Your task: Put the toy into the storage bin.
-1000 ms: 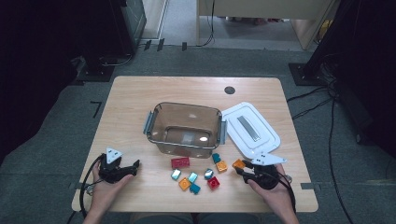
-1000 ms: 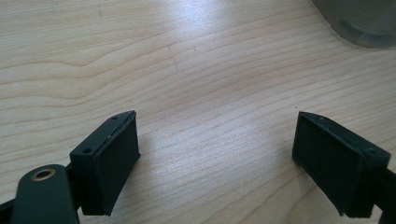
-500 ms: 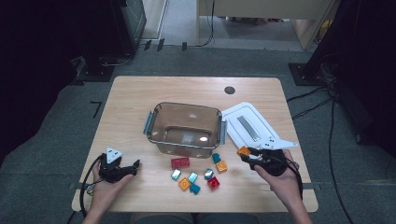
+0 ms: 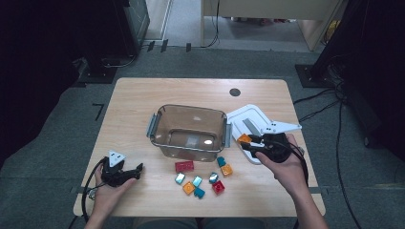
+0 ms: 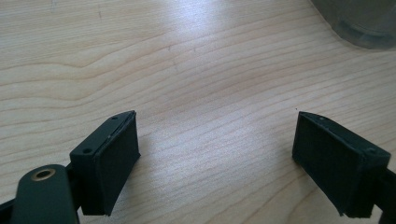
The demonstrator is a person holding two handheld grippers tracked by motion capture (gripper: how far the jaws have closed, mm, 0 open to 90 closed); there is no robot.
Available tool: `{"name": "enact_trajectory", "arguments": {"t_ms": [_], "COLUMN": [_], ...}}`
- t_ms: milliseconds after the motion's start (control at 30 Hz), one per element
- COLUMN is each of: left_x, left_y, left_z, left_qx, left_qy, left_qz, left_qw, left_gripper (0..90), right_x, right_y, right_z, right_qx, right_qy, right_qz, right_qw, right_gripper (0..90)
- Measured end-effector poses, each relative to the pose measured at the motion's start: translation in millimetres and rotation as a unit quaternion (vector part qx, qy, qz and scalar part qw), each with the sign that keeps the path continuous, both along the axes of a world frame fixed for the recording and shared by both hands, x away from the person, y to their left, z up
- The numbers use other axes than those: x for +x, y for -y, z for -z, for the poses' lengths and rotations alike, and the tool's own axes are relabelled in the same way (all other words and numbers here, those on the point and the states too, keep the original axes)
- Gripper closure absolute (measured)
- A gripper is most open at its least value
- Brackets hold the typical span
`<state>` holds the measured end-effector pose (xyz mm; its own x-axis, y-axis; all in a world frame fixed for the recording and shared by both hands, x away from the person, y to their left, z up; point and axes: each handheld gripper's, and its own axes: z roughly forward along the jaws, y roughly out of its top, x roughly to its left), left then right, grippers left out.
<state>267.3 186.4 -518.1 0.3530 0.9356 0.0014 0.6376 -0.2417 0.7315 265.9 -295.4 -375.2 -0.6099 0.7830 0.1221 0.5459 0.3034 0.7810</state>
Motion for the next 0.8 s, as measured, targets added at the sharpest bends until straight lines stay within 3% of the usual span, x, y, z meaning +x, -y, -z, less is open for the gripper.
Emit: {"name": "enact_trajectory", "arguments": {"t_ms": [167, 400, 800], "left_x": [0.2, 0.2, 0.4], "left_y": [0.2, 0.0, 0.1], "left_z": [0.1, 0.0, 0.1], "left_qx": [-0.001, 0.001, 0.0], "left_qy": [0.001, 0.0, 0.001], "left_qz": [0.0, 0.0, 0.0], "left_qw": [1.0, 1.0, 1.0], "left_gripper": [14.5, 14.4, 14.5], "right_x": [11.9, 25.2, 55.0], "right_y": [-12.9, -33.6, -74.1], "right_z": [-10.5, -12.9, 0.7], "right_qx": [-0.002, -0.007, -0.025], "right_qy": [0.005, 0.003, -0.02], "right_qz": [-0.015, -0.034, -0.058], "right_qw": [0.9999, 0.9994, 0.9978], "right_gripper": [60.2, 60.2, 60.1]}}
